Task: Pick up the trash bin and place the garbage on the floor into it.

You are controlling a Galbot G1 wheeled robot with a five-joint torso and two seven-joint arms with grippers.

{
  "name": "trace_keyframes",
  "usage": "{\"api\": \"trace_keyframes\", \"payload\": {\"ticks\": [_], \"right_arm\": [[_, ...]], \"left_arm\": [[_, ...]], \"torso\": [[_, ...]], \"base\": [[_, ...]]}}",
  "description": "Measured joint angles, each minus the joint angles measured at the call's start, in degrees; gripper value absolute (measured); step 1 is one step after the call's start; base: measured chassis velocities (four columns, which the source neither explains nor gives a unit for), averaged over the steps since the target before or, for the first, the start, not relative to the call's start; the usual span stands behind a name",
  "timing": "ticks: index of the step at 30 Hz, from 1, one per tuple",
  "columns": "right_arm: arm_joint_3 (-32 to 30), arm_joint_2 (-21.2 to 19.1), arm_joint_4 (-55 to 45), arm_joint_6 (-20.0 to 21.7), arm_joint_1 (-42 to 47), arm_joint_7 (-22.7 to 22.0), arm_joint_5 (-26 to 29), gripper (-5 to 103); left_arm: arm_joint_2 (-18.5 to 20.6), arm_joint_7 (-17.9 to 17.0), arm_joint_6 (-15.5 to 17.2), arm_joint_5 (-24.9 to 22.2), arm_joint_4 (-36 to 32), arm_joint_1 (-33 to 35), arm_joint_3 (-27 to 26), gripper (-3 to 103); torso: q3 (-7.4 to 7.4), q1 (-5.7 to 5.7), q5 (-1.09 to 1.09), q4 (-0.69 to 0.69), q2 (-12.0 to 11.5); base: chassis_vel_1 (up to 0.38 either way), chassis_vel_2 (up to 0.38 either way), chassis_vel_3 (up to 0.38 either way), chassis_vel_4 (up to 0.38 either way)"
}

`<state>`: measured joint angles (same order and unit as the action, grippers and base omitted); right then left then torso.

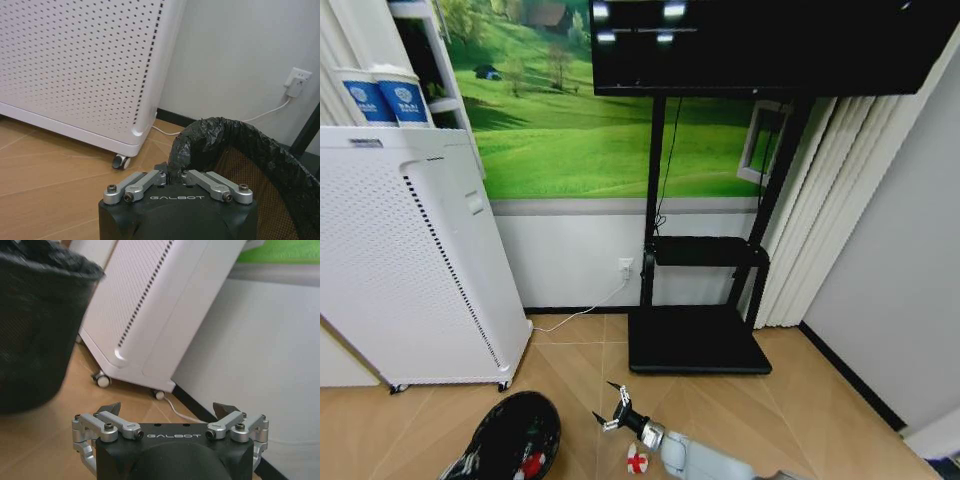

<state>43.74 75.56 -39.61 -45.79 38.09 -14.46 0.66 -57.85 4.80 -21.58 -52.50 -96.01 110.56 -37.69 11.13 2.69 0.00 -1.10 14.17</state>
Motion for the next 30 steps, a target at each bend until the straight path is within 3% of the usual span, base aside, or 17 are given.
{"api": "trace_keyframes", "payload": {"ticks": [8,26,28,30], "right_arm": [[-2.7,-1.1,3.0,0.0,1.3,0.0,-2.0,100],[-7.3,-3.0,9.1,0.0,2.7,1.3,-8.2,100],[-7.0,-4.6,7.8,0.0,2.6,1.6,-9.4,100],[-5.3,-8.9,4.0,0.0,3.3,1.1,-10.0,100]], "left_arm": [[-1.4,2.7,-2.3,-1.5,1.3,4.4,-3.5,6],[-3.1,6.5,-6.2,-1.7,5.4,7.1,-3.7,6],[-3.1,6.7,-6.4,-1.7,5.9,6.7,-3.6,6],[-3.1,6.7,-6.5,-1.6,6.3,6.3,-3.2,6]], "torso": [[0.0,-0.01,0.0,-0.01,0.0],[0.0,-0.01,-0.02,0.0,0.0],[0.0,0.0,-0.01,0.0,0.0],[0.0,0.0,-0.02,0.0,0.0]], "base": [[0.0,0.0,0.0,0.0],[0.0,0.0,0.0,0.0],[0.0,0.0,0.0,0.0],[0.0,0.0,0.0,0.0]]}}
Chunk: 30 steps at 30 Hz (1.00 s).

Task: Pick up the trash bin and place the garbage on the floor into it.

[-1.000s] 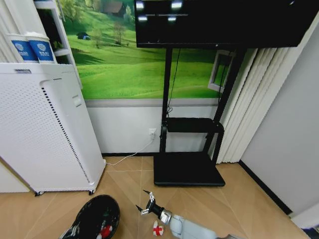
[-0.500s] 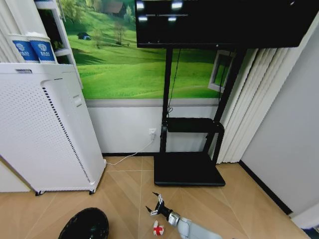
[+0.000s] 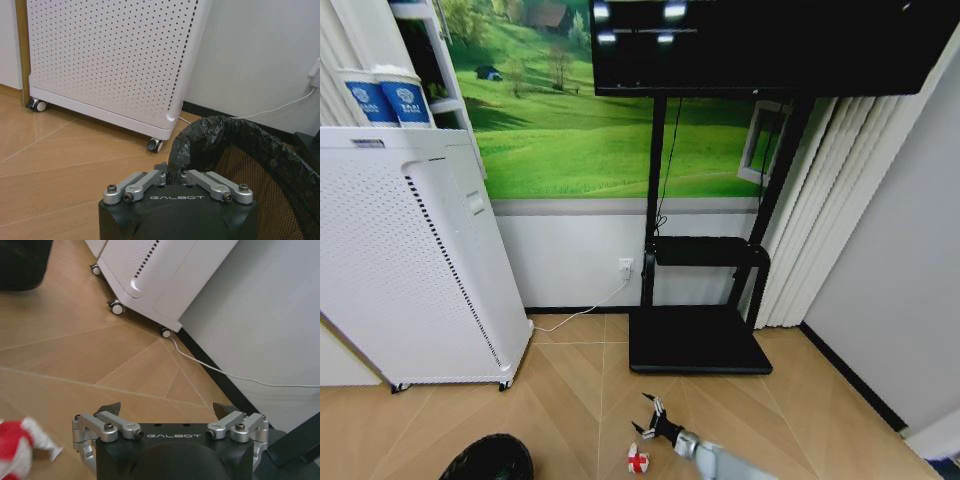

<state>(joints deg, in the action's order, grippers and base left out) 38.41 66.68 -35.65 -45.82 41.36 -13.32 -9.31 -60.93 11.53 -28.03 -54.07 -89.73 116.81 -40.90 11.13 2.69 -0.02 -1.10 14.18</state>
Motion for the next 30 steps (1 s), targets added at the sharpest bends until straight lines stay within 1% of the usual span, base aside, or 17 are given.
{"api": "trace_keyframes", "payload": {"ticks": [1,2,3,4,5,6,8,9,10,11,13,18,22,26,30], "right_arm": [[0.0,0.0,0.0,0.0,0.0,0.0,0.0,100],[0.5,-1.7,-1.3,0.0,0.4,-0.3,-0.1,100],[0.8,-3.0,-2.3,0.0,0.8,-0.6,-0.5,100],[0.8,-3.0,-2.3,0.0,0.8,-0.6,-0.5,100],[1.0,-4.3,-3.1,0.0,1.1,-1.0,-1.4,100],[1.0,-4.3,-3.1,0.0,1.1,-1.0,-1.4,100],[1.6,-7.3,-5.3,0.0,1.5,-1.6,-2.6,100],[1.6,-7.3,-5.3,0.0,1.5,-1.6,-2.6,100],[2.0,-8.9,-6.7,-0.1,1.8,-1.7,-2.8,100],[2.0,-8.9,-6.7,-0.1,1.8,-1.7,-2.8,100],[2.7,-10.4,-7.9,-0.1,2.2,-2.0,-3.7,100],[4.7,-11.0,-7.3,-0.1,2.0,-2.2,-5.6,100],[6.7,-10.7,-6.4,-0.1,1.4,-2.6,-6.9,100],[8.5,-9.8,-4.8,-0.1,0.5,-3.0,-8.7,100],[10.2,-10.2,-4.8,-0.2,0.2,-3.4,-10.3,100]], "left_arm": [[0.0,0.0,0.0,0.0,0.0,0.0,0.0,6],[0.0,0.0,0.0,0.2,0.0,-0.2,0.2,6],[0.0,0.0,0.0,0.3,0.1,-0.3,0.5,6],[0.0,0.0,0.0,0.3,0.1,-0.3,0.5,6],[0.0,0.0,0.0,0.5,0.3,-0.6,0.7,6],[0.0,0.0,0.0,0.5,0.3,-0.6,0.7,6],[0.0,-0.1,0.1,0.6,0.4,-1.1,1.1,6],[0.0,-0.1,0.1,0.6,0.4,-1.1,1.1,6],[-0.1,-0.1,0.1,0.6,0.6,-1.3,1.3,6],[-0.1,-0.1,0.1,0.6,0.6,-1.3,1.3,6],[-0.3,-0.2,0.1,0.6,0.8,-1.6,1.6,6],[-0.7,-0.2,0.2,0.8,0.9,-1.7,1.8,6],[-0.9,-0.2,0.2,1.2,1.2,-1.7,2.1,6],[-1.2,-0.1,0.1,1.5,1.3,-1.7,2.1,6],[-1.4,-0.2,0.2,1.6,0.9,-1.6,2.0,6]], "torso": [[0.0,0.0,0.0,0.0,0.0],[0.0,0.0,0.0,-0.02,0.0],[0.0,0.0,0.0,-0.01,0.0],[0.0,0.0,0.0,-0.01,0.0],[0.0,0.0,0.01,-0.03,0.0],[0.0,0.0,0.01,-0.03,0.0],[0.0,0.0,0.01,0.0,0.0],[0.0,0.0,0.01,0.0,0.0],[0.0,0.0,0.01,0.0,0.0],[0.0,0.0,0.01,0.0,0.0],[0.0,0.0,0.01,0.0,0.0],[0.0,0.0,0.0,-0.01,0.0],[0.0,0.0,0.02,0.0,0.0],[0.0,0.0,0.0,0.01,0.0],[0.0,0.0,0.02,0.0,0.0]], "base": [[0.0,0.0,0.0,0.0],[0.0,0.0,0.0,0.0],[0.0,0.0,0.0,0.0],[0.0,0.0,0.0,0.0],[0.0,0.0,0.0,0.0],[0.0,0.0,0.0,0.0],[0.0,0.0,0.0,0.0],[0.0,0.0,0.0,0.0],[0.0,0.0,0.0,0.0],[0.0,0.0,0.0,0.0],[0.0,0.0,0.0,0.0],[0.0,0.0,0.0,0.0],[0.0,0.0,0.0,0.0],[0.0,0.0,0.0,0.0],[0.0,0.0,0.0,0.0]]}}
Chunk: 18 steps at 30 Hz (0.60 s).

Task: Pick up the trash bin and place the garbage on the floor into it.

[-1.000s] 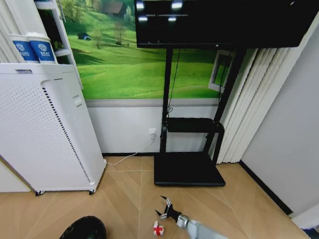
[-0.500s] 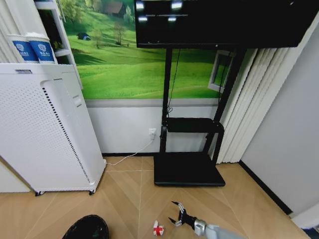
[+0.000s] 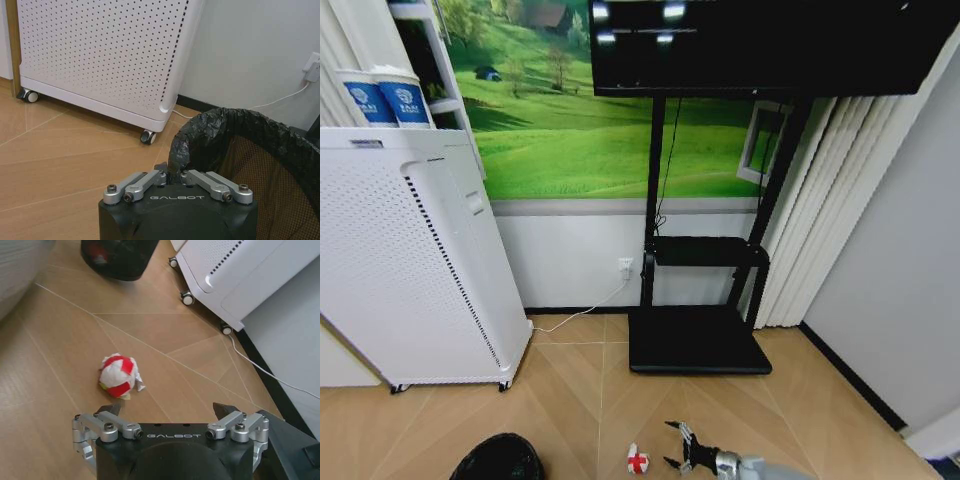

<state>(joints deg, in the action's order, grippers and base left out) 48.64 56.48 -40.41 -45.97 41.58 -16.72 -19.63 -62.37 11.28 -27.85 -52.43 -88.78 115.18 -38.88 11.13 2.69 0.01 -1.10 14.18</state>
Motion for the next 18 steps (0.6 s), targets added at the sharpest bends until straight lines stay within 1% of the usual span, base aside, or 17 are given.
{"api": "trace_keyframes", "payload": {"ticks": [2,4,5,10,14,16,17,18], "right_arm": [[0.4,-0.3,-0.2,0.0,0.0,-0.3,-0.3,100],[1.3,-0.6,0.0,0.0,-0.4,-0.5,-0.8,100],[1.3,-0.6,0.3,0.0,-0.6,-0.6,-0.9,100],[1.2,-0.6,0.4,0.0,-0.7,-0.6,-0.9,100],[1.0,-0.4,0.6,0.0,-0.8,-0.7,-0.9,100],[1.0,-0.3,0.7,0.0,-0.7,-0.7,-0.9,100],[1.2,-0.1,0.6,0.0,-0.3,-0.7,-1.0,100],[2.2,0.0,0.2,0.0,0.1,-1.5,-1.4,100]], "left_arm": [[-0.1,-0.1,0.1,0.1,-0.2,0.1,-0.1,6],[-0.1,-0.5,0.4,0.1,-1.1,0.6,-0.6,6],[-0.1,-0.6,0.5,0.1,-1.4,1.0,-0.9,6],[-0.1,-0.6,0.5,0.1,-1.4,1.1,-0.9,6],[-0.1,-0.5,0.5,0.0,-1.6,2.4,-1.8,6],[-0.1,-0.3,0.0,-0.1,-1.5,3.7,-2.5,6],[-0.3,-0.1,-0.6,-0.1,-1.4,5.2,-3.0,6],[-0.8,-0.3,-0.7,0.1,-2.7,7.5,-3.9,6]], "torso": [[0.0,0.0,0.0,0.0,0.0],[0.0,0.0,0.01,-0.03,0.0],[0.0,0.0,0.0,-0.02,0.0],[0.0,0.0,0.0,-0.01,0.0],[0.0,0.0,0.01,0.0,0.0],[0.0,0.0,0.0,0.0,0.0],[0.0,0.0,-0.02,0.0,0.0],[0.0,0.0,0.01,0.01,0.0]], "base": [[0.0,0.0,0.0,0.0],[0.0,0.0,0.0,0.0],[0.0,0.0,0.0,0.0],[0.0,0.0,0.0,0.0],[0.0,0.0,0.0,0.0],[0.0,0.0,0.0,0.0],[0.0,0.0,0.0,0.0],[0.0,0.0,0.0,0.0]]}}
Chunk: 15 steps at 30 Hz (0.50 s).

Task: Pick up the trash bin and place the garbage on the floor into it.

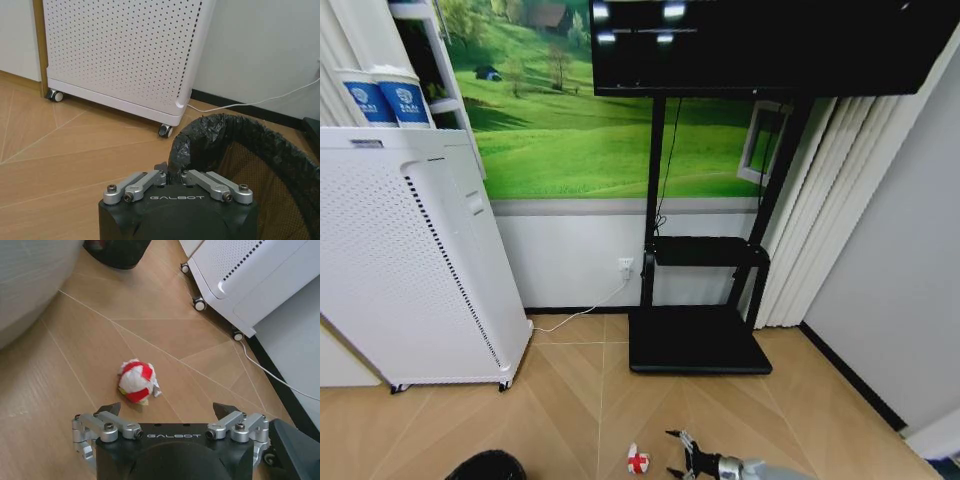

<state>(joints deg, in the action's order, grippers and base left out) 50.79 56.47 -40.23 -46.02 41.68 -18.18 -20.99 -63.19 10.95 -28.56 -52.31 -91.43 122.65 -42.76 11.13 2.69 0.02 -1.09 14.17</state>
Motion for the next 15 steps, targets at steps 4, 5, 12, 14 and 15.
{"api": "trace_keyframes", "payload": {"ticks": [4,5,12,14,15], "right_arm": [[1.8,-0.1,-0.9,0.0,0.4,-1.4,-0.1,100],[1.8,-0.1,-0.9,0.0,0.4,-1.4,-0.1,100],[4.7,1.0,-0.6,0.0,0.6,-1.9,-0.3,100],[5.5,1.5,-0.1,0.0,0.5,-2.0,-0.3,100],[6.4,2.3,0.6,0.0,0.2,-2.0,-0.3,100]], "left_arm": [[-0.1,-1.0,0.6,0.1,-2.9,2.5,-1.7,6],[-0.1,-1.0,0.6,0.1,-2.9,2.5,-1.7,6],[0.0,-1.1,0.6,-0.3,-3.7,3.6,-2.3,6],[0.0,-1.1,0.6,-0.3,-4.0,3.8,-2.4,6],[0.0,-1.1,0.6,-0.4,-4.3,3.9,-2.4,6]], "torso": [[0.0,0.0,0.0,-0.02,0.0],[0.0,0.0,0.0,-0.02,0.0],[0.0,0.0,0.0,-0.02,0.0],[0.0,0.0,-0.01,-0.02,0.0],[0.0,0.0,0.0,-0.03,0.0]], "base": [[0.0,0.0,0.0,0.0],[0.0,0.0,0.0,0.0],[0.0,0.0,0.0,0.0],[0.0,0.0,0.0,0.0],[0.0,0.0,0.0,0.0]]}}
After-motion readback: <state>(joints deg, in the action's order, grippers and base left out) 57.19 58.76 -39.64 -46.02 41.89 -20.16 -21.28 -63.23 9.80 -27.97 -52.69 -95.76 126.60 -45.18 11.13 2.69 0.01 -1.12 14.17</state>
